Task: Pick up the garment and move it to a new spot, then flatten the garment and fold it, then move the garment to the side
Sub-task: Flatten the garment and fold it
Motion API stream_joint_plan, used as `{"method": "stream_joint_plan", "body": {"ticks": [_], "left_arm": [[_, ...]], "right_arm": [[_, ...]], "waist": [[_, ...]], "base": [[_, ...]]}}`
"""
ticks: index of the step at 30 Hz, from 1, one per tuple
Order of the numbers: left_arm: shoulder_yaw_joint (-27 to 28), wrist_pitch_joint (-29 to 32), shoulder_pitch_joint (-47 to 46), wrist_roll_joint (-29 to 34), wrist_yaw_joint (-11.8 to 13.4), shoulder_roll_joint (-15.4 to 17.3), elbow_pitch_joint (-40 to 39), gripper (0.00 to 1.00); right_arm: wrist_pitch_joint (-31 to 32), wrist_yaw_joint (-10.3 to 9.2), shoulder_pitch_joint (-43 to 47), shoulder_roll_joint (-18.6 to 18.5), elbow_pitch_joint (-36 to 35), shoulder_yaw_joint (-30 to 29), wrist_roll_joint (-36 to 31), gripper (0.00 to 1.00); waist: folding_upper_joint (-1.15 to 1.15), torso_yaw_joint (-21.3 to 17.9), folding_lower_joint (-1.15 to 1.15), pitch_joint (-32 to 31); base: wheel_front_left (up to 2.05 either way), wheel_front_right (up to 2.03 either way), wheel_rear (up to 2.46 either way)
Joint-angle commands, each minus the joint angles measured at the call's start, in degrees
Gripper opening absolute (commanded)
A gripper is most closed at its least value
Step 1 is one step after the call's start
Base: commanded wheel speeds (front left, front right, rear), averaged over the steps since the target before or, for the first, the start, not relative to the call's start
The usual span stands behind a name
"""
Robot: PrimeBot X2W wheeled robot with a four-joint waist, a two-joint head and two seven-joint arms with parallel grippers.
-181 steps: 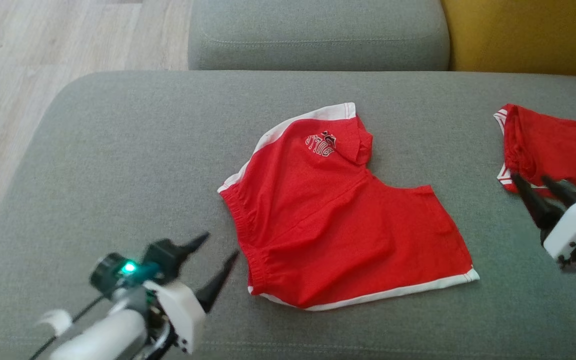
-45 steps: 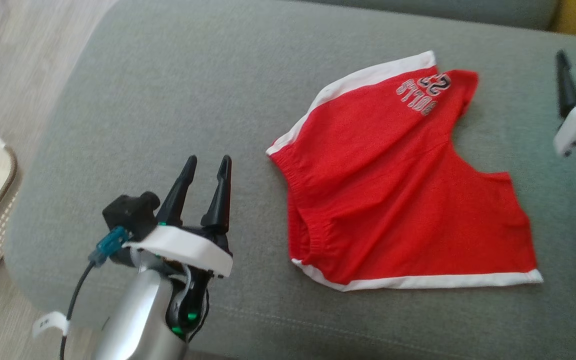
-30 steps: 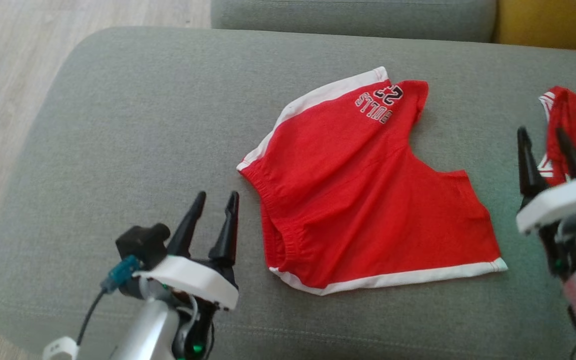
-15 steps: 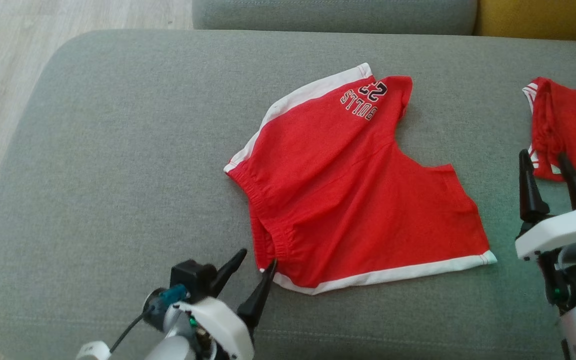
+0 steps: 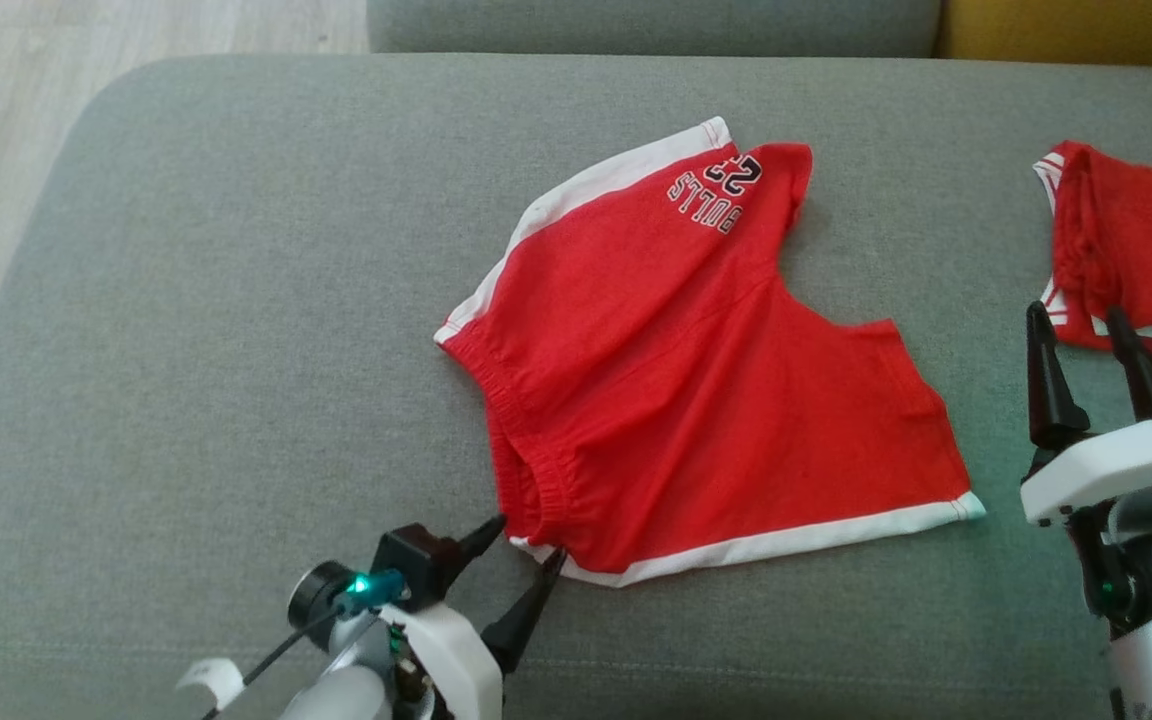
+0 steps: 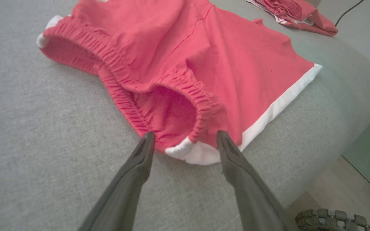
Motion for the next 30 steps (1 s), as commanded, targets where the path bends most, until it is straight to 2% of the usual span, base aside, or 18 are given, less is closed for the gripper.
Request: {"method": "stream_joint_plan", "body": {"ticks": [1, 5, 6, 7, 8, 9, 19, 30], "left_arm": [[1.14, -0.88, -3.09, 1.06, -0.34, 0.74, -0.78, 1.0], [-0.02, -1.16, -4.42, 1.74, -0.34, 0.57, 0.96, 1.0], [-0.3, -1.05, -4.7, 1.72, -0.34, 0.54, 1.4, 0.61], [-0.55, -1.02, -4.95, 1.6, -0.34, 0.52, 1.77, 0.11], [-0.55, -1.02, -4.95, 1.6, -0.34, 0.52, 1.77, 0.11], [-0.77, -1.06, -5.16, 1.42, -0.34, 0.52, 2.06, 0.0], [3.18, -3.73, -4.97, -2.92, 0.49, 0.5, 1.19, 0.0], [5.84, -4.69, -3.06, -4.11, 2.16, 1.16, -3.02, 0.0]], "right_arm": [[0.25, 0.37, -0.11, -0.27, -2.53, 0.65, -0.52, 1.0], [0.94, 0.37, 0.3, 0.11, -3.39, 0.47, -0.87, 1.0], [1.05, 0.37, 0.35, 0.15, -3.55, 0.43, -0.93, 1.0], [1.16, 0.37, 0.38, 0.2, -3.69, 0.41, -0.97, 1.0], [1.16, 0.37, 0.38, 0.2, -3.69, 0.41, -0.97, 1.0], [1.26, 0.37, 0.41, 0.24, -3.79, 0.39, -1.01, 1.0], [2.97, 0.37, 3.58, 1.93, -3.97, 0.71, -0.59, 1.0], [7.42, 0.37, 9.6, 4.86, -2.96, 3.13, 2.6, 1.0]], "waist": [[0.0, -0.29, 0.0, 0.39], [0.0, -0.72, 0.0, 0.79], [0.0, -0.81, 0.0, 0.87], [0.0, -0.9, 0.0, 0.93], [0.0, -0.9, 0.0, 0.93], [0.0, -0.98, 0.0, 0.95], [0.0, -1.82, 0.0, -0.51], [0.0, -3.02, 0.0, -0.98]], "base": [[0.0, 0.0, 0.0], [0.0, 0.0, 0.0], [0.0, 0.0, 0.0], [0.0, 0.0, 0.0], [0.0, 0.0, 0.0], [0.0, 0.0, 0.0], [0.0, 0.0, 0.0], [0.0, 0.0, 0.0]]}}
